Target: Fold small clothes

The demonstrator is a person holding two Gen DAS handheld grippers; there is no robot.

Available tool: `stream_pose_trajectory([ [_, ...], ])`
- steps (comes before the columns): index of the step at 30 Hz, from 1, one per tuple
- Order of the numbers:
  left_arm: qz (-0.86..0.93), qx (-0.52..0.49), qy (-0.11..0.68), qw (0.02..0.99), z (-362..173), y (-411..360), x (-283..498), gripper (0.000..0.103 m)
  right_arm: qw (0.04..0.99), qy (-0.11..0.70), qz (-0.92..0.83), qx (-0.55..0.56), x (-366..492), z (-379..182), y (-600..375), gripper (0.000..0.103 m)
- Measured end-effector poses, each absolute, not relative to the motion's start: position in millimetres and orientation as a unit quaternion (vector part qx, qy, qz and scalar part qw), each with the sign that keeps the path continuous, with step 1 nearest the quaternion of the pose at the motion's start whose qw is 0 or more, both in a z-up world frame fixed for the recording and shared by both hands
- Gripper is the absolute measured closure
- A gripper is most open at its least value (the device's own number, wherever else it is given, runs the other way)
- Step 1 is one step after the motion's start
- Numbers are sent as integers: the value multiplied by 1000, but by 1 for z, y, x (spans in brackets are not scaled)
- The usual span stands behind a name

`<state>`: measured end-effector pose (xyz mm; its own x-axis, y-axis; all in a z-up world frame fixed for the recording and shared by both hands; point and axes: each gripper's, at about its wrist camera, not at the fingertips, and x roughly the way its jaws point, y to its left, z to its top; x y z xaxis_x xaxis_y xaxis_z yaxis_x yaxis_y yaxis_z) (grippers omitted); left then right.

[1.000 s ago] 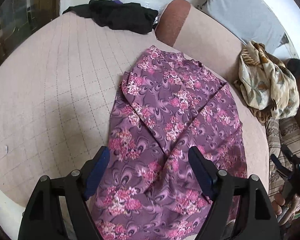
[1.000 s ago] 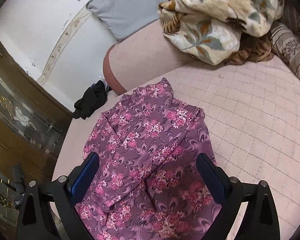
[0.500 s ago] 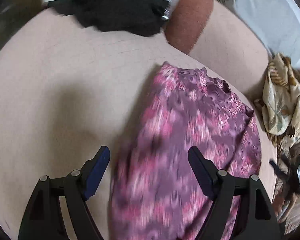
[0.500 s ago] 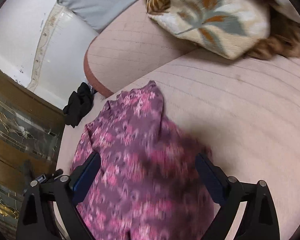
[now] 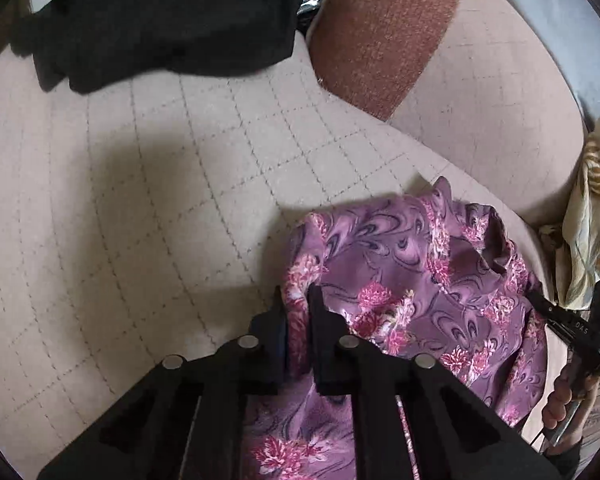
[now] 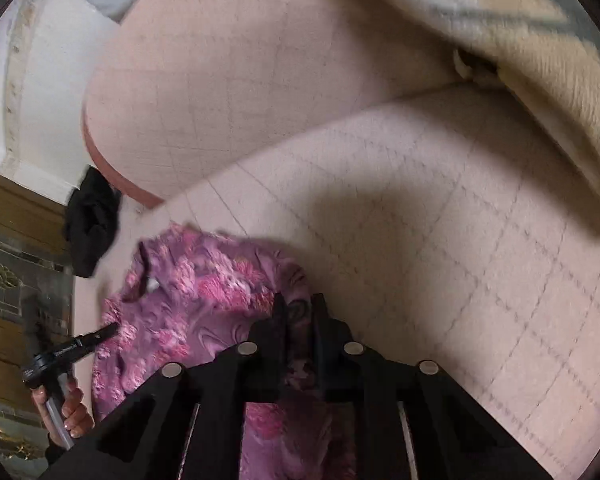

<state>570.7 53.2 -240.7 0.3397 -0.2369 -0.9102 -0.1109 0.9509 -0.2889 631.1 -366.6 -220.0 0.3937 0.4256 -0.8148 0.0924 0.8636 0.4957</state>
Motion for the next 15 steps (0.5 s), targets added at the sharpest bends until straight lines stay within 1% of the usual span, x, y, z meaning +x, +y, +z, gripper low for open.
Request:
stream_pose_trajectory([
  [2,-40,-165,569,805,-232,68,575,97,815,537,89,201,630,-209,-365,94],
  [4,-57,-189,563,803,-216,85,575,99,820,528,92,201,630,-198,-376,94],
  [6,-77,-189,539,818,-188,89,560,99,825,520,100,199,622,-184,-384,94],
  [8,-95,-172,505,840,-151,90,524,99,838,495,120,195,601,-161,-387,94],
  [10,-115,-170,478,854,-120,94,480,99,850,463,148,204,566,-135,-391,94],
  [11,-123,-164,461,864,-105,95,452,99,857,446,158,204,535,-118,-392,94],
  [13,-137,-144,437,877,-84,97,397,99,867,425,166,198,480,-97,-394,94],
  [15,-152,-134,431,879,-79,98,345,99,877,411,162,188,426,-84,-396,94],
])
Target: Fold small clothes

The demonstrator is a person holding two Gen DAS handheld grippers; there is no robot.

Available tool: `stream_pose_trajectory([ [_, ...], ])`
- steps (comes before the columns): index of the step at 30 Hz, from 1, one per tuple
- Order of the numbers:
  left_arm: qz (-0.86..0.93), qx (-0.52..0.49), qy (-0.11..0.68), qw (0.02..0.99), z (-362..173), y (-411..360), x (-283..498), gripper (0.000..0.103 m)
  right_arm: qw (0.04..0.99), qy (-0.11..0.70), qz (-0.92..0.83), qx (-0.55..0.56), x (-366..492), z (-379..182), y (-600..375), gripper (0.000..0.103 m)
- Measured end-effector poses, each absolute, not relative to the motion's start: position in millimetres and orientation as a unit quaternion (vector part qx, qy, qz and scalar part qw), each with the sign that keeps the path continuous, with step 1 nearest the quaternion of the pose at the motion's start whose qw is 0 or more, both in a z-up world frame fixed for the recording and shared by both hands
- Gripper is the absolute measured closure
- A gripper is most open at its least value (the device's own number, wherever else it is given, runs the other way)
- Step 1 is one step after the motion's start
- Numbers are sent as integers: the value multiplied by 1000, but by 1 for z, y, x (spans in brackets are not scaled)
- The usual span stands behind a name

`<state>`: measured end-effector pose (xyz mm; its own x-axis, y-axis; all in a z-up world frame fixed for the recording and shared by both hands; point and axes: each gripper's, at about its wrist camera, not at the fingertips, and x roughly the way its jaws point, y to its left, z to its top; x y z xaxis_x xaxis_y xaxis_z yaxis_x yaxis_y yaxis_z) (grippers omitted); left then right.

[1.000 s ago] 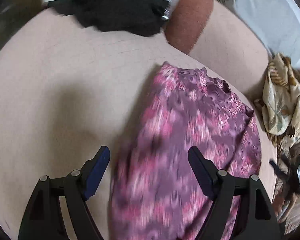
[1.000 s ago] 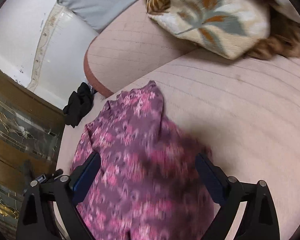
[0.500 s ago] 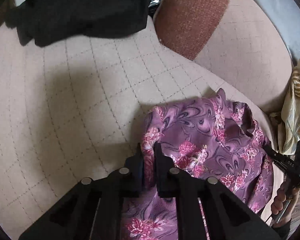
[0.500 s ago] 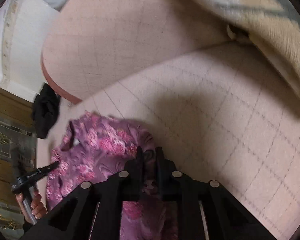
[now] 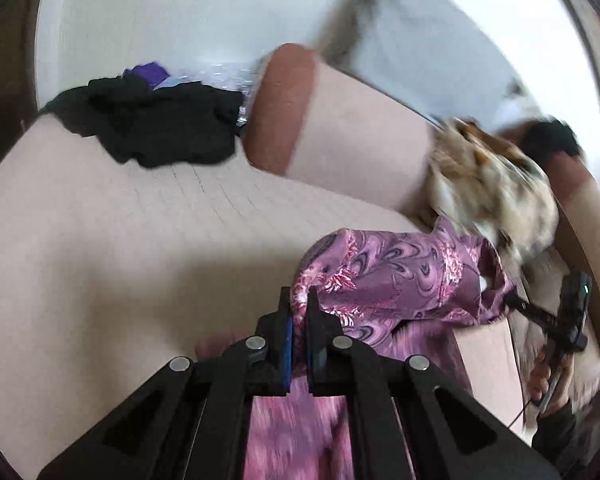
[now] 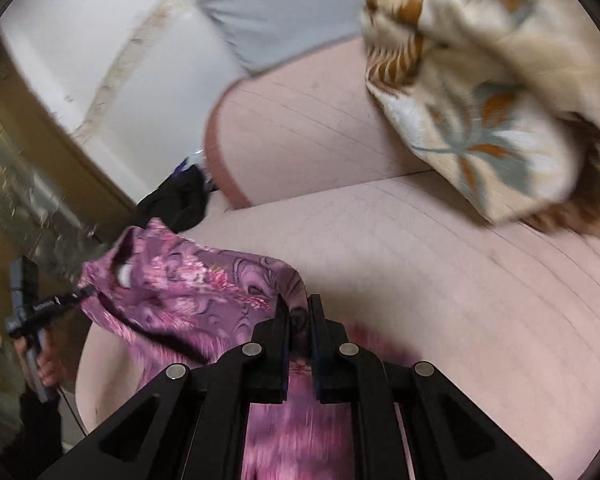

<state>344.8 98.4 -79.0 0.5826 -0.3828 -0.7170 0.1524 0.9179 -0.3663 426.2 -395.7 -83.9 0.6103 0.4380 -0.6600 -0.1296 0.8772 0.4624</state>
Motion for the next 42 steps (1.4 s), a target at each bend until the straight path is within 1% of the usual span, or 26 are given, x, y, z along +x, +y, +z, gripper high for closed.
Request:
stream_pose_trajectory([
  [2,-151,-131,449,871,-94,95,297,99,876,409,154,203,374,-85,-402,94],
  [4,-138,-143,489,850,-128,94,253,99,873,417,134,213,316,-98,-405,94],
  [6,-120,-171,535,819,-174,96,216,99,862,424,124,249,274,-120,-408,94],
  [8,-101,-171,570,797,-216,90,192,99,859,446,96,235,241,-150,-397,94],
  [10,-84,-181,582,788,-232,89,174,98,860,463,52,207,218,-177,-386,89],
  [11,-84,-188,577,791,-227,89,166,98,859,464,42,214,213,-183,-383,88],
  [13,-86,-182,569,798,-211,89,158,91,856,437,36,273,194,-183,-392,85],
  [14,-90,-180,563,801,-204,90,154,79,860,425,33,280,188,-178,-394,72],
  [15,-93,-178,557,806,-193,90,147,70,865,412,28,284,179,-172,-395,48],
  [16,-95,-177,552,809,-186,92,142,66,871,400,26,284,171,-167,-394,38],
  [17,-100,-179,549,811,-181,93,138,63,876,389,27,284,165,-163,-392,34],
  [19,-109,-203,543,807,-178,98,129,59,880,371,29,296,150,-159,-391,34],
  [20,-112,-222,543,802,-178,99,126,53,877,369,34,307,147,-159,-390,33],
  [21,-116,-248,544,793,-178,100,126,51,870,372,44,321,142,-162,-389,33],
  [23,-117,-294,543,778,-183,103,128,48,858,385,53,335,141,-169,-385,33],
  [24,-110,-308,542,775,-186,100,130,43,853,389,58,342,142,-170,-384,33],
  [26,-101,-332,537,769,-187,102,136,35,848,393,59,351,142,-171,-383,33],
  [28,-87,-349,540,761,-189,95,148,35,837,395,52,376,145,-171,-386,33],
  [31,-77,-378,542,746,-189,88,162,35,794,408,49,448,150,-181,-394,33],
  [32,-66,-377,544,747,-189,87,165,35,785,408,45,464,151,-183,-396,27],
  [33,-51,-368,550,748,-190,84,167,33,775,408,42,481,152,-185,-398,17],
  [35,-4,-329,584,742,-200,79,176,33,760,413,28,501,157,-189,-402,11],
  [37,18,-325,610,723,-216,76,181,34,750,430,29,502,171,-192,-402,11],
  [38,18,-338,609,717,-220,76,179,35,743,446,34,498,181,-195,-400,14],
  [40,15,-337,602,724,-220,76,176,40,740,466,33,484,196,-199,-398,30],
  [42,15,-325,600,731,-220,75,172,51,744,484,27,460,203,-200,-400,61],
])
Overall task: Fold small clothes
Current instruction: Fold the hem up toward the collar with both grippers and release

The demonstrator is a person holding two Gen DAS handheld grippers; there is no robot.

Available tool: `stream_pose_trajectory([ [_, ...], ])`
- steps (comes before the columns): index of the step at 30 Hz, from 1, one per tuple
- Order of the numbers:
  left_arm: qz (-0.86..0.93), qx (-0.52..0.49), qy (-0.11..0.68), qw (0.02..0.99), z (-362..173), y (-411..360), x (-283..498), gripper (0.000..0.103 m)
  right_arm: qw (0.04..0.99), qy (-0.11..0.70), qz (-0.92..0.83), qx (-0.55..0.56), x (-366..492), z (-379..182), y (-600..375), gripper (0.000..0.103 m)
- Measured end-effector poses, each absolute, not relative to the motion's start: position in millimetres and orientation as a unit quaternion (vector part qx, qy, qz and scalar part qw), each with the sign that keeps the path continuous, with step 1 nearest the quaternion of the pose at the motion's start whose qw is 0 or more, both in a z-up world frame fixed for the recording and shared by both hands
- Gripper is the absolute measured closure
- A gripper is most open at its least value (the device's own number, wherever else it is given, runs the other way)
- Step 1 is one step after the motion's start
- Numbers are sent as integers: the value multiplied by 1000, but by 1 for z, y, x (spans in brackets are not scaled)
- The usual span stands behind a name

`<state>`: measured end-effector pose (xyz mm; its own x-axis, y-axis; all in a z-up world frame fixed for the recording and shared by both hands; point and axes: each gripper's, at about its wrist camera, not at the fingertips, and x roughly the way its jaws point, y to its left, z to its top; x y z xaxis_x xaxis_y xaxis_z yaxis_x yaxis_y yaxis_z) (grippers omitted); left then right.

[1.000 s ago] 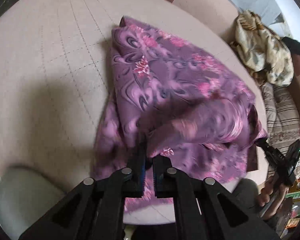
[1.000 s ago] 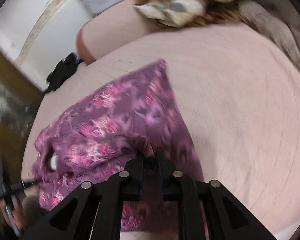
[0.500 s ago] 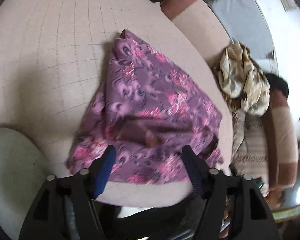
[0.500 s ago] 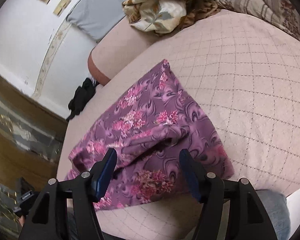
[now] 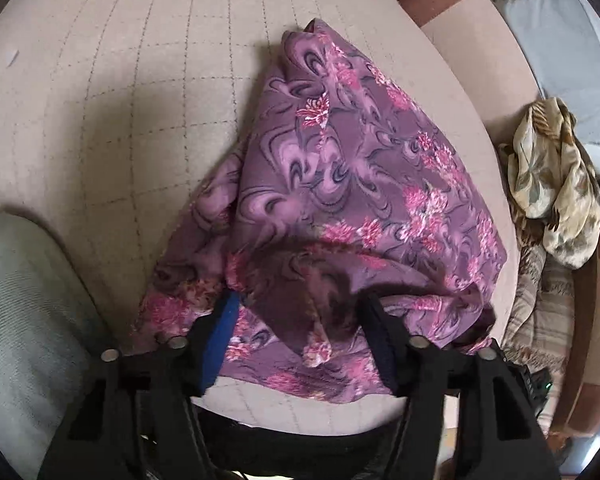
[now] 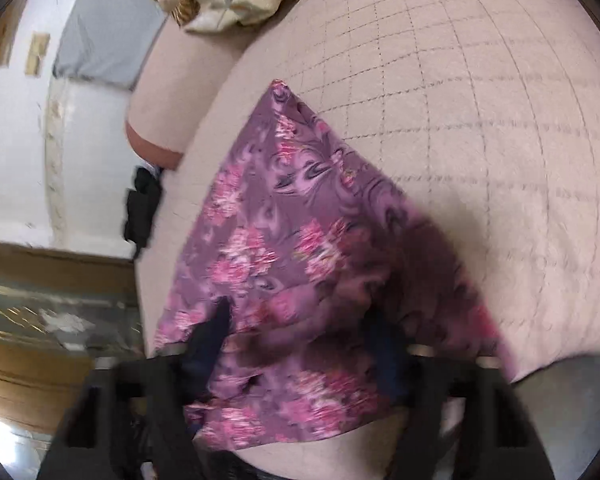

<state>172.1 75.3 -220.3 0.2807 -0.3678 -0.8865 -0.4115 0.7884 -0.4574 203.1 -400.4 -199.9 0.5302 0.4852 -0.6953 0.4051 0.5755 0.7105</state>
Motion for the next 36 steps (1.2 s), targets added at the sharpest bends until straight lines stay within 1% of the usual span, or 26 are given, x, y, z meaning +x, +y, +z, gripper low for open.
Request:
stream_pose_trajectory([
  [1,17,-322,603,730,-222,76,170,55,745,488,31,454,204,-200,-404,67],
  [2,12,-322,607,726,-225,76,168,64,747,489,40,448,204,-199,-406,77],
  [3,5,-320,611,724,-226,75,166,77,755,491,46,432,205,-197,-410,86],
  [5,-15,-318,613,723,-224,75,165,91,763,495,56,413,206,-195,-419,90],
  [7,-28,-319,596,737,-214,79,160,92,767,486,70,413,204,-187,-425,93],
  [9,-50,-330,578,744,-206,85,155,92,787,464,85,398,195,-166,-425,94],
  [11,-31,-313,586,747,-217,89,159,92,804,446,88,384,183,-154,-423,94],
  [12,-26,-309,599,738,-227,89,162,92,805,449,85,379,182,-160,-421,94],
  [14,-20,-314,618,720,-246,88,166,93,789,483,67,374,187,-192,-421,94],
  [16,-27,-310,603,734,-243,85,162,93,785,490,64,374,187,-207,-420,94],
  [19,-38,-285,590,755,-237,80,156,92,805,460,67,370,180,-199,-422,93],
  [21,-37,-287,593,752,-246,81,153,92,798,466,62,378,181,-205,-424,93],
  [24,-29,-280,586,760,-242,79,152,91,791,475,59,381,184,-210,-426,93],
  [29,-7,-211,579,787,-229,64,144,83,796,479,28,368,187,-209,-423,87],
  [30,-3,-202,577,791,-228,61,144,77,796,480,21,368,187,-209,-425,79],
  [31,2,-193,572,797,-226,60,141,75,795,483,15,368,186,-209,-425,75],
  [34,2,-181,561,808,-221,63,132,72,793,474,12,382,180,-209,-431,71],
  [35,2,-179,556,812,-219,64,129,72,798,462,9,387,174,-206,-435,63],
  [36,2,-179,553,814,-217,65,126,71,806,441,10,395,167,-200,-438,48],
])
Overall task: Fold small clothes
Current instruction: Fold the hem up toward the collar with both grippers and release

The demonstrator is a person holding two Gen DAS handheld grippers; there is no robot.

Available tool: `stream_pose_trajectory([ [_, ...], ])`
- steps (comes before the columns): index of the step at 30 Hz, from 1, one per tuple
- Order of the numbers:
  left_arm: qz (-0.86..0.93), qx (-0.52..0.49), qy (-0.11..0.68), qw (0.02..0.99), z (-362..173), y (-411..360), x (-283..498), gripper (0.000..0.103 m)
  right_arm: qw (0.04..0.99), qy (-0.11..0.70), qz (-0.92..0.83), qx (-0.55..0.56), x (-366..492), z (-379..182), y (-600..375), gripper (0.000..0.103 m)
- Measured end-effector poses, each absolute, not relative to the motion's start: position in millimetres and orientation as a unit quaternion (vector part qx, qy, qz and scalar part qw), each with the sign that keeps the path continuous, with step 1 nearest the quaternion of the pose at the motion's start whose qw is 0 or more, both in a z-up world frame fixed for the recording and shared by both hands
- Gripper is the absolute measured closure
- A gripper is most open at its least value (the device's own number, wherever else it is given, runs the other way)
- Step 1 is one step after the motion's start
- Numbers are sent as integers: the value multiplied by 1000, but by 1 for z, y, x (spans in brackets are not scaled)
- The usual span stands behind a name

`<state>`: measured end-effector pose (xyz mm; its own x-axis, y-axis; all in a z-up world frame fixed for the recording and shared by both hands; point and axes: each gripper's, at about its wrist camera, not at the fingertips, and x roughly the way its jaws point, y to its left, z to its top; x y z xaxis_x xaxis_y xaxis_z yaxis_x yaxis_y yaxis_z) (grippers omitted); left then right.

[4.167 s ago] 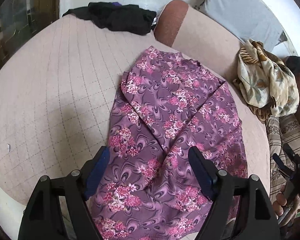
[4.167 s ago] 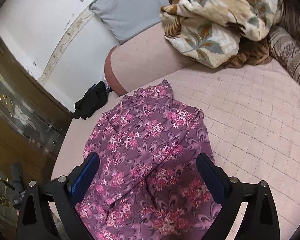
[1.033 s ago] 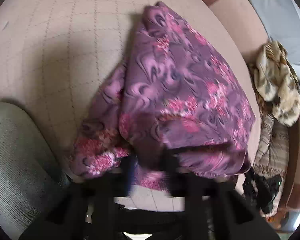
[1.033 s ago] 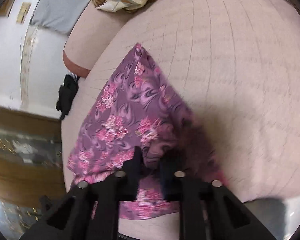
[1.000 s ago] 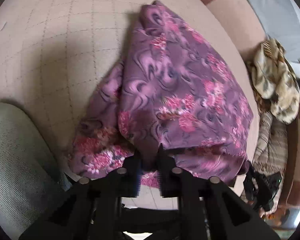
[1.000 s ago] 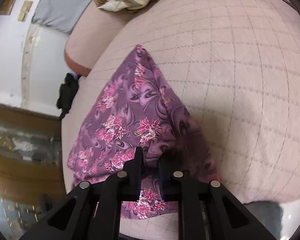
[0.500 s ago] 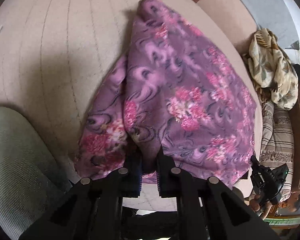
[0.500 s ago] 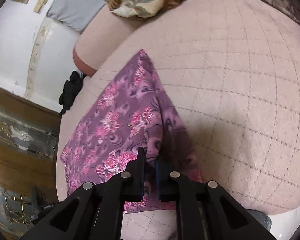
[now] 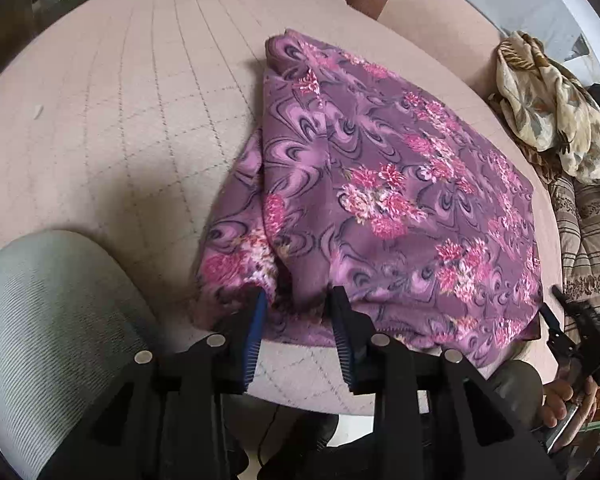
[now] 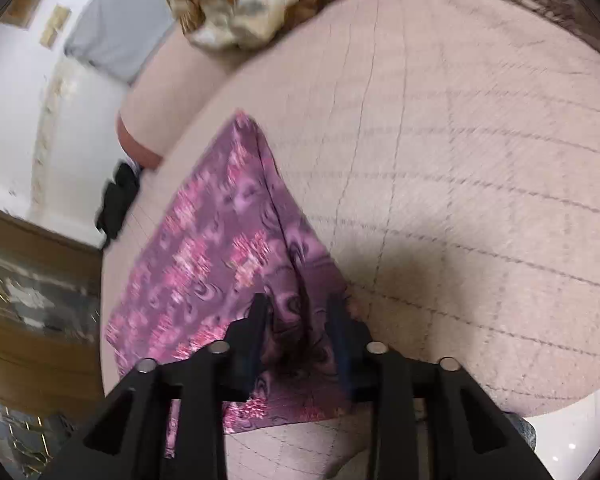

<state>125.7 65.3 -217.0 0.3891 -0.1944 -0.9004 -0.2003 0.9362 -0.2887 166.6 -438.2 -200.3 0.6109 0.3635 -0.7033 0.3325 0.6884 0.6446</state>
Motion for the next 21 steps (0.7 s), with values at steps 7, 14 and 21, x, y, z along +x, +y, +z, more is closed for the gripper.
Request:
stream_pose_trajectory([
  [7,15,-166,511,843,-191,84,111,53,851,370,7,374,135,-157,-430,24],
  [14,48,-188,451,871,-167,108,113,30,879,339,91,323,138,-93,-363,15],
  [21,35,-202,477,855,-187,113,138,30,861,380,163,296,172,-86,-297,14],
])
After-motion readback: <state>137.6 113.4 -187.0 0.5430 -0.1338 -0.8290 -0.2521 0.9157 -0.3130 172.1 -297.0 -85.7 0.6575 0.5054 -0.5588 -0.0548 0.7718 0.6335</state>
